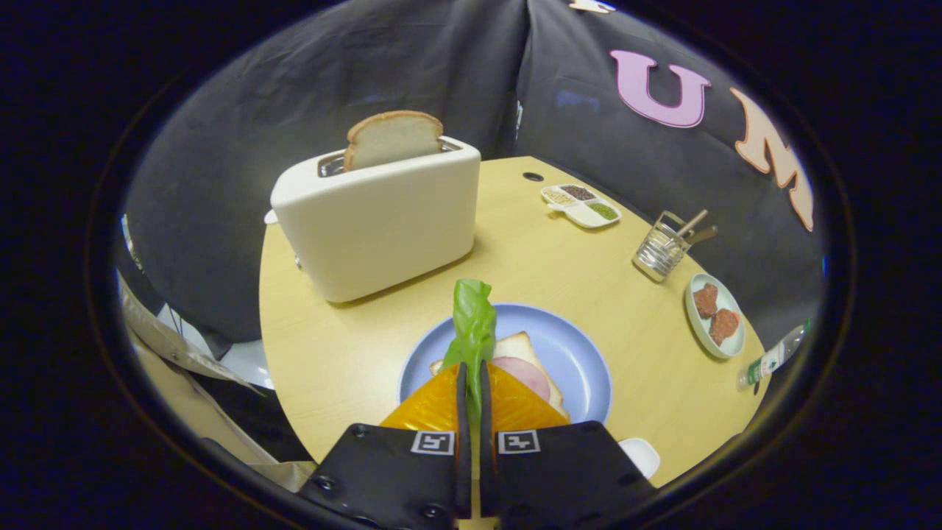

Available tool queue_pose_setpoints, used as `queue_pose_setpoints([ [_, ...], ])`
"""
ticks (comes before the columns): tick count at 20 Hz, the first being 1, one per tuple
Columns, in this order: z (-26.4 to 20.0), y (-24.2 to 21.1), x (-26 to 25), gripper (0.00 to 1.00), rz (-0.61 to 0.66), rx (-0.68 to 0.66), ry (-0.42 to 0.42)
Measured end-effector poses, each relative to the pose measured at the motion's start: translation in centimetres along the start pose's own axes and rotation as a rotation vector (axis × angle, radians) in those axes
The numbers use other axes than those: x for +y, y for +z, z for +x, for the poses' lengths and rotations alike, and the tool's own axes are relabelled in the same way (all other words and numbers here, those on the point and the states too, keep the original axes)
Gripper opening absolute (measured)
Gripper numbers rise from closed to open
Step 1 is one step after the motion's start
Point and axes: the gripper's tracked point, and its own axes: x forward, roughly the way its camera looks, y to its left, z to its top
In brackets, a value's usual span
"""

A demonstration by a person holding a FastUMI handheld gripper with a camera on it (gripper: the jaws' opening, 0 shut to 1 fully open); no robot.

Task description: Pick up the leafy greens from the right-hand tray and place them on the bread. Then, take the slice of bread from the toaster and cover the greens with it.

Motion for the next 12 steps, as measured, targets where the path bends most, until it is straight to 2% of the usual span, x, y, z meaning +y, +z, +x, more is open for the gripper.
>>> queue_pose_setpoints([
  [2, 0.4, -0.5, -0.6, 0.08, 0.005, 0.019, -0.01],
  [5, 1.1, -1.8, -1.7, 0.16, -0.021, 0.056, -0.036],
  [7, 1.3, -2.7, -1.9, 0.32, -0.024, 0.083, -0.04],
  [12, 2.1, -3.9, -2.1, 0.6, -0.021, 0.131, -0.053],
])
